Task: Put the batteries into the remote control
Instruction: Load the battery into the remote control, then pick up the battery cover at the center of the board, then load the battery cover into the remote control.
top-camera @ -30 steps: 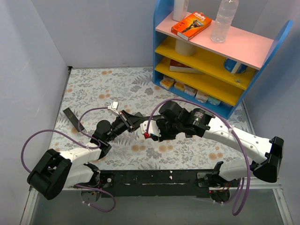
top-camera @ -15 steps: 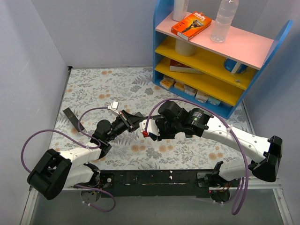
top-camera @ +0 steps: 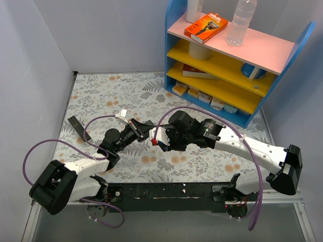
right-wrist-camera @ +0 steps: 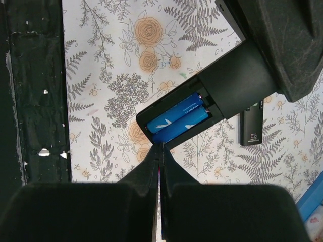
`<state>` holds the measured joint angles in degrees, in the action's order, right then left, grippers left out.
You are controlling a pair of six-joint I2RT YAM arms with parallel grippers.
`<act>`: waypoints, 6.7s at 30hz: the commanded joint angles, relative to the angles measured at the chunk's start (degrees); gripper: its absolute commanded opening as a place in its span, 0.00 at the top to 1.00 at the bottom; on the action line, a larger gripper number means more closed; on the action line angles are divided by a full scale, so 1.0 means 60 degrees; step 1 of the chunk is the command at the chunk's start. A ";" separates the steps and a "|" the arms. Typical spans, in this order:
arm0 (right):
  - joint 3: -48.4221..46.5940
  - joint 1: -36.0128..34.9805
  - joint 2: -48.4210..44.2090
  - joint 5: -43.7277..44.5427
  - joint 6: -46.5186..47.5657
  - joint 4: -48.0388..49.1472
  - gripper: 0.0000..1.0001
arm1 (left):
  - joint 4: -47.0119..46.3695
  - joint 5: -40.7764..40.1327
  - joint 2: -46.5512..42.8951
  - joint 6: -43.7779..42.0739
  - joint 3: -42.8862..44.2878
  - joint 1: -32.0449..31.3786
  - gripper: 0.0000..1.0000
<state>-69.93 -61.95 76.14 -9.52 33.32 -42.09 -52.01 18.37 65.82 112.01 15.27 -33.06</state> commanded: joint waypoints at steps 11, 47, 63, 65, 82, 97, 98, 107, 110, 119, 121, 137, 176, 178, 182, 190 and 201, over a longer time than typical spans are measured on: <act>-0.0531 -0.0060 0.1108 0.0547 -0.1582 0.1230 0.95 | -0.0561 0.0263 -0.0409 0.2295 0.0692 -0.0364 1.00; -0.2174 0.1111 0.0817 -0.0391 -0.4703 0.0934 0.61 | 0.0729 -0.0528 -0.0600 -0.0928 0.0297 0.0251 1.00; 0.0756 0.3060 0.0040 -0.3757 -0.7779 0.3600 0.29 | -0.0531 0.0219 -0.0336 -0.0870 0.0751 0.0339 1.00; 0.0947 0.3060 0.0040 -0.3979 -0.8086 0.4067 0.27 | -0.0575 0.0336 -0.0292 -0.0870 0.0824 0.0353 1.00; 0.1884 0.3382 0.0069 -0.4990 -0.9156 0.5504 0.60 | -0.1335 0.0893 -0.0116 -0.0665 0.1059 0.0339 1.00; 0.2178 0.3646 0.0040 -0.6016 -0.9524 0.6063 0.39 | -0.2012 0.1041 -0.0145 -0.0401 0.0737 0.0354 1.00; 0.2076 0.3660 0.0025 -0.5944 -0.9494 0.6019 0.36 | -0.1938 0.0996 -0.0189 -0.0474 0.0693 0.0354 1.00; 0.1548 0.4392 -0.0559 -0.4554 -0.8719 0.4452 0.17 | 0.1003 -0.0423 -0.1169 -0.1323 0.0298 0.0412 1.00; 0.1694 0.4714 -0.1071 -0.3735 -0.8469 0.4304 0.07 | 0.2191 -0.1141 -0.1637 -0.1485 0.0137 0.0441 1.00; 0.2571 0.5520 -0.1559 0.1392 -0.8351 0.1948 0.04 | 0.3204 -0.1627 -0.2181 -0.1002 -0.0494 0.0500 1.00; 0.2879 0.5944 -0.1368 0.1513 -0.8497 0.1537 0.04 | 0.3219 -0.1568 -0.2167 -0.1002 -0.0494 0.0500 1.00; 0.4477 0.6371 0.0947 0.2567 -0.9084 0.2561 0.27 | 0.3673 -0.1011 -0.2050 -0.1002 -0.0230 0.0529 1.00; 0.4258 0.4585 0.1872 0.3212 -0.8733 0.1873 0.65 | 0.1743 -0.0484 -0.0557 -0.0387 -0.0289 0.0617 1.00; 0.4040 0.4467 0.1522 0.3154 -0.8601 0.1756 0.66 | 0.1462 -0.0352 -0.0337 -0.0343 -0.0274 0.0632 1.00; 0.3453 0.3897 0.0861 0.2992 -0.8162 0.1391 0.66 | 0.0833 -0.0205 0.0263 -0.0342 -0.0157 0.0617 1.00; 0.1550 0.2564 -0.0311 0.2408 -0.7180 0.0848 0.66 | -0.0047 0.0043 0.1245 -0.0152 0.0150 0.0617 1.00; -0.0985 0.0468 0.0522 0.2333 -0.7032 -0.0470 0.66 | -0.1088 0.0146 0.1876 0.0258 0.0356 0.0617 1.00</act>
<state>-71.42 -56.01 76.97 5.10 -9.13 -40.12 -54.15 18.46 77.34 112.71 15.44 -29.69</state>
